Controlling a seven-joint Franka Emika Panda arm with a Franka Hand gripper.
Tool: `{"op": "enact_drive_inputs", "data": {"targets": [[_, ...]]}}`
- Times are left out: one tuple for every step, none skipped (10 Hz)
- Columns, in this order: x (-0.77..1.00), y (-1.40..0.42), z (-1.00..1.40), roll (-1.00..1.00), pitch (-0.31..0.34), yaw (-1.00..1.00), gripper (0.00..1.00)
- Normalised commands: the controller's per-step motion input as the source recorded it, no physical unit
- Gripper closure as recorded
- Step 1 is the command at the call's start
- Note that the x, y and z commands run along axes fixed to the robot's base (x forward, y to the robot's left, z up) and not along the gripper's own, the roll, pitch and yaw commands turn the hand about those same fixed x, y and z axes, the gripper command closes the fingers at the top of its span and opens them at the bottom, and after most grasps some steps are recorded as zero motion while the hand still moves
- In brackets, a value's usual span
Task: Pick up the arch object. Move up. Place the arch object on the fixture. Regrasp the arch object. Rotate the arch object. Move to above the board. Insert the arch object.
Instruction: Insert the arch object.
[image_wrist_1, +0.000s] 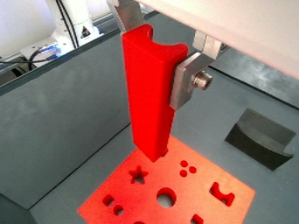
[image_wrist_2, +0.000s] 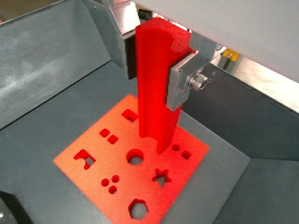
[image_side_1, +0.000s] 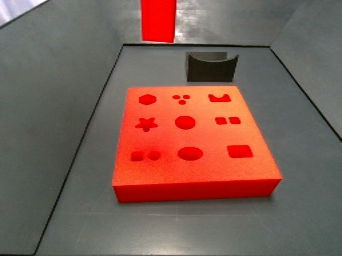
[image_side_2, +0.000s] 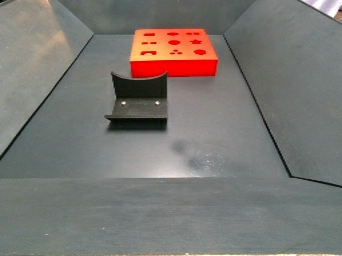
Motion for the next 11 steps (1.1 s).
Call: {"op": "enact_drive_inputs", "data": {"targets": [[0.77,0.26,-0.38,0.01,-0.056,0.23,1.00],[0.77,0.30,-0.30,0.00,-0.059,0.30,1.00],[0.75,0.28,-0.34,0.00,-0.023,0.32,1.00],[0.63,0.31,-0.44,0.00,-0.080,0.34,1.00],[0.68,0.26,-0.41,0.02,-0.040,0.32,1.00],[0.76,0.18,-0.31,0.11,0.000,0.29,1.00],[0.97,0.12,-0.39,0.18,0.074,0.12,1.00],[0.95,0.01,-0.49,0.26,0.089,0.08,1.00],[0.85,0.00,-0.56,0.32,0.079,0.09,1.00],[0.68,0.05,-0.60,0.23,0.067,0.05,1.00],[0.49,0.08,-0.61,0.20,0.000,0.04,1.00]]}}
